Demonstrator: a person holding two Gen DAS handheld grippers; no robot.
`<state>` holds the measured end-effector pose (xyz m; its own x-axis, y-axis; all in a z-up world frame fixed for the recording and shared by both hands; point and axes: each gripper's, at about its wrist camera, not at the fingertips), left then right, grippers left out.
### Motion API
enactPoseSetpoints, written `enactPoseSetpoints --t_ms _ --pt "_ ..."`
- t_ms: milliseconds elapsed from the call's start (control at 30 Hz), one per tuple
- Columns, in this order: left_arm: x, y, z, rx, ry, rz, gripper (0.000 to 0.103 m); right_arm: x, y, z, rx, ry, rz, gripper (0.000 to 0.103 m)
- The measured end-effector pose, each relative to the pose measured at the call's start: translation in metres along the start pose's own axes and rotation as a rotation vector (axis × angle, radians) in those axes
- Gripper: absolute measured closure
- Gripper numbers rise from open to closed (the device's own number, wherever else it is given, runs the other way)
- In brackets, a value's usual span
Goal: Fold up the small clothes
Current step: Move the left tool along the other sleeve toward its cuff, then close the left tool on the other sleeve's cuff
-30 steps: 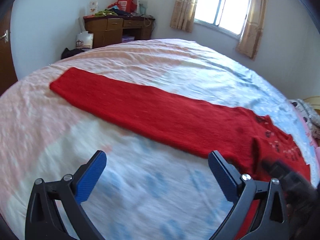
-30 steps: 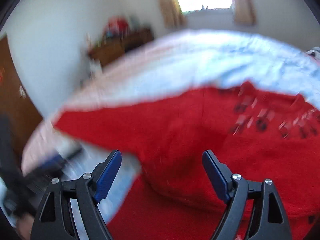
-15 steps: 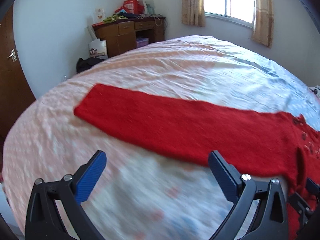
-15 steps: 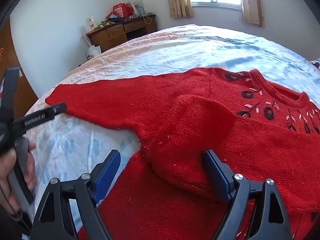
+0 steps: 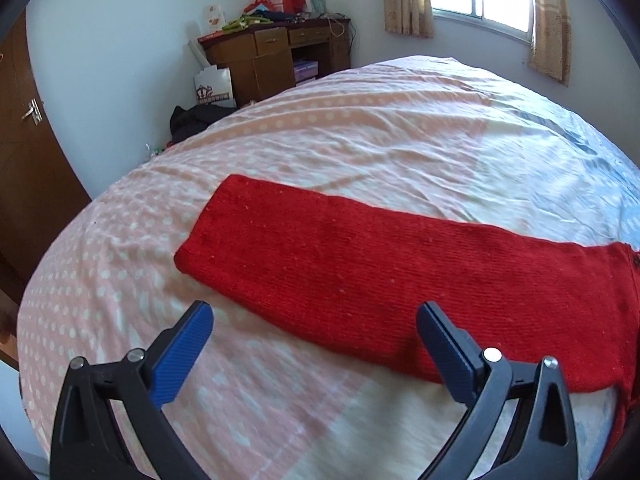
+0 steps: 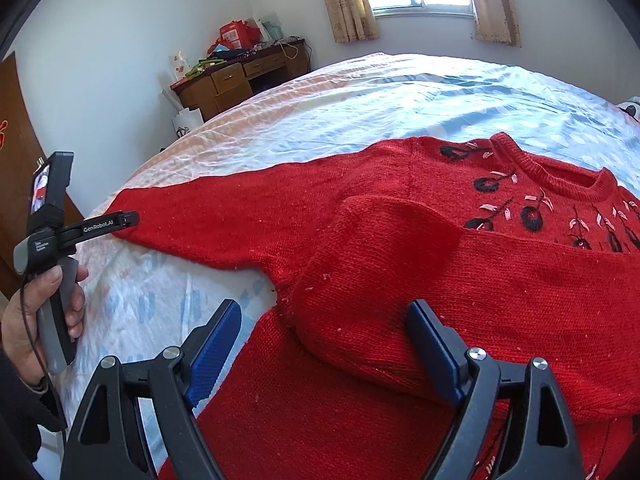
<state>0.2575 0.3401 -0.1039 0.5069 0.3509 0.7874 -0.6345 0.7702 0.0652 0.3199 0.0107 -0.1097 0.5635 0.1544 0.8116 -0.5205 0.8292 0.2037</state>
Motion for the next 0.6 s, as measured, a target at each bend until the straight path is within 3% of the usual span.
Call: enactPoseSetpoints --t_ms 100,200,333,467,600 --pt "0.000 0.005 -0.007 -0.031 0.028 0.040 0.000 0.000 -0.001 0.001 0.002 -0.004 -0.005 0.017" --pt "-0.001 0.014 -0.013 -0.077 0.058 0.096 0.007 0.000 -0.002 0.002 0.003 -0.010 -0.012 0.017" --pt "0.004 0.035 -0.013 -0.163 0.021 0.203 0.027 0.000 -0.002 0.003 0.004 -0.013 -0.017 0.017" --pt "0.007 0.068 -0.021 -0.295 0.018 0.401 0.043 0.000 -0.003 0.004 0.005 -0.017 -0.020 0.017" --pt "0.002 0.091 -0.033 -0.421 0.019 0.573 0.044 0.000 -0.003 0.004 0.009 -0.018 -0.025 0.017"
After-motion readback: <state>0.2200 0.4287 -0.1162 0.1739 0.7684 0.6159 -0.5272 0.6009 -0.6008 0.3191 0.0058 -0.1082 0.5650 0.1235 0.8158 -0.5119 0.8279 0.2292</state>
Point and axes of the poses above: each gripper's, at about its wrist camera, not at the fingertips, and z roughly against the way its jaws point, y to its left, x to its top, and after that the axes turned 11 degrees about -y, right-handed
